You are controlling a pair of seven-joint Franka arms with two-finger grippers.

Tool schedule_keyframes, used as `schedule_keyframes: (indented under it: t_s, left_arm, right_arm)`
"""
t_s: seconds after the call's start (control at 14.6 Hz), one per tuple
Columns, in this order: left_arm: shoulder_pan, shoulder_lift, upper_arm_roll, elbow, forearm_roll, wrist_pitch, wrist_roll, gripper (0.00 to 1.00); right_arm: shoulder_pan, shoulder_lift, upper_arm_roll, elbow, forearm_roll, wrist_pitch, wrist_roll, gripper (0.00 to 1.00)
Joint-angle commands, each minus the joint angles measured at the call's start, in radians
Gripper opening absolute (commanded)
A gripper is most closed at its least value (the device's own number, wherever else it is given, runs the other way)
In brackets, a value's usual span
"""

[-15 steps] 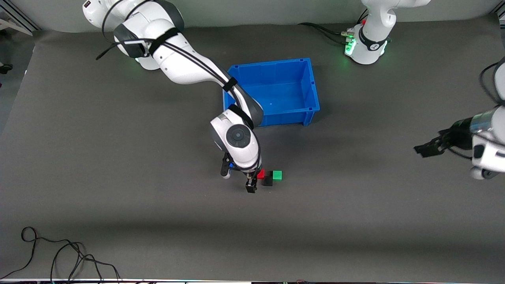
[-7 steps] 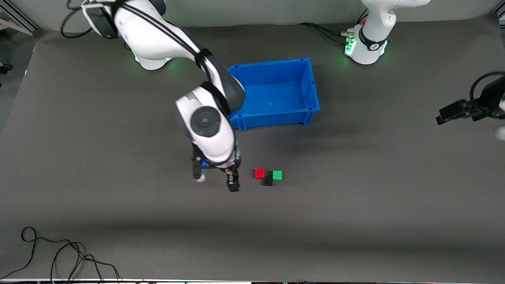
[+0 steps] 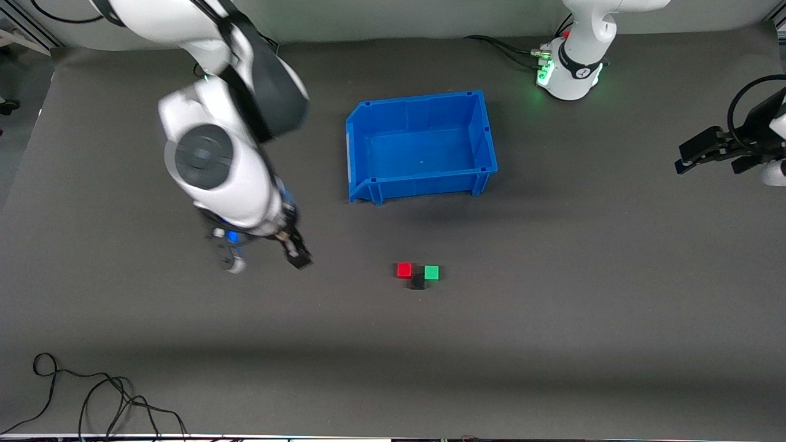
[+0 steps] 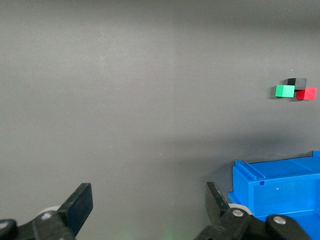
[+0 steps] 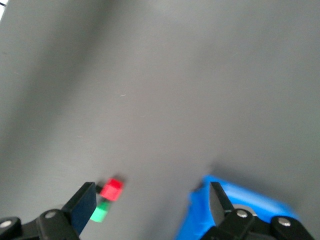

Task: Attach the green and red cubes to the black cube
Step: 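Open the right gripper and withdraw it from the red cube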

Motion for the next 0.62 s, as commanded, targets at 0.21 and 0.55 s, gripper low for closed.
schedule_keyframes:
  t_s: [0.21, 0.55]
  left_arm:
    - [0.033, -0.007, -0.048, -0.011, 0.017, 0.013, 0.011, 1.00]
    - [0.032, -0.008, -0.044, -0.011, 0.017, 0.004, 0.018, 1.00]
  right_arm:
    - [-0.159, -0.148, 0.007, -0.043, -0.015, -0.177, -0.447, 1.00]
    - [-0.290, -0.183, 0.006, -0.066, -0.017, -0.211, -0.873, 1.00]
